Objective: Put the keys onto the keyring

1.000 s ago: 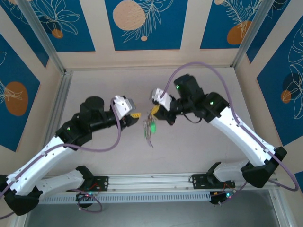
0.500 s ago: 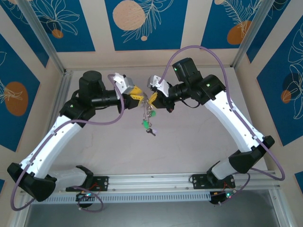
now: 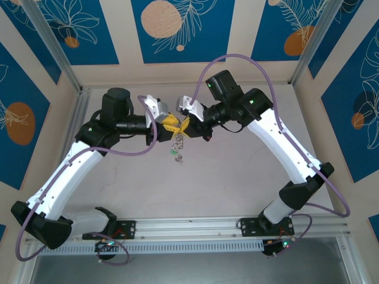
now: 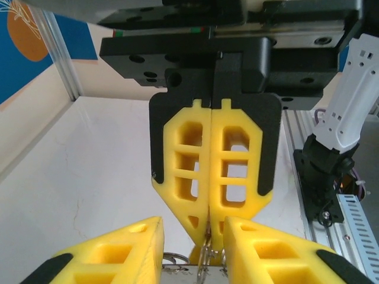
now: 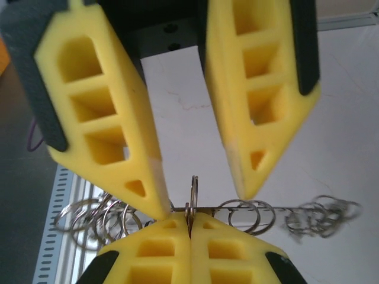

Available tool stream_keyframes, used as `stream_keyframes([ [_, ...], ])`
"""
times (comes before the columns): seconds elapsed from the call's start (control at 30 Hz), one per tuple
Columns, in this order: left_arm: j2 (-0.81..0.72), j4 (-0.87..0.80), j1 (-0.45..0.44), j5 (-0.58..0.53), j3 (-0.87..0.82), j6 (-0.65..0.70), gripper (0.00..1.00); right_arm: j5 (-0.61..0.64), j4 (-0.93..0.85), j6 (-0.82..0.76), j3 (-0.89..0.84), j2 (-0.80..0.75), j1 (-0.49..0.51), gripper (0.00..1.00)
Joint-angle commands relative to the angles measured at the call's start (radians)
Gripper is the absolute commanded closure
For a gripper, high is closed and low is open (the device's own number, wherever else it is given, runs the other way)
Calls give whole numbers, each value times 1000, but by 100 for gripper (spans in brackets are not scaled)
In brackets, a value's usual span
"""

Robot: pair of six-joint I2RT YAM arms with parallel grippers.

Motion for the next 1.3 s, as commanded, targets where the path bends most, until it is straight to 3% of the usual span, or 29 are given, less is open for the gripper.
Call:
stream_keyframes([
  [0.0,-25,-65,8,-14,47,49,69,-69,-15,-5,42,-2,11,100],
  [0.37,-47,-150,5,-76,55,79,75,-101,-27,-5,73,9,19,100],
  [0.67,-46,-155,-12,-48,59,77,100,-112,-18,-3,77,9,29,100],
  [0.93,-128,28,-18,-59,-48,-12,100,-100,13,39,41,-18,30,99],
  [1.03,-150,104,-19,-46,-85,-60,100,-120,43,73,-10,-45,23,82],
  [1.1,-157,137,-18,-42,-100,-79,100,-133,63,97,-45,-64,17,77],
  [1.27,-179,215,-18,-30,-138,-125,100,-155,103,136,-115,-108,-1,81],
])
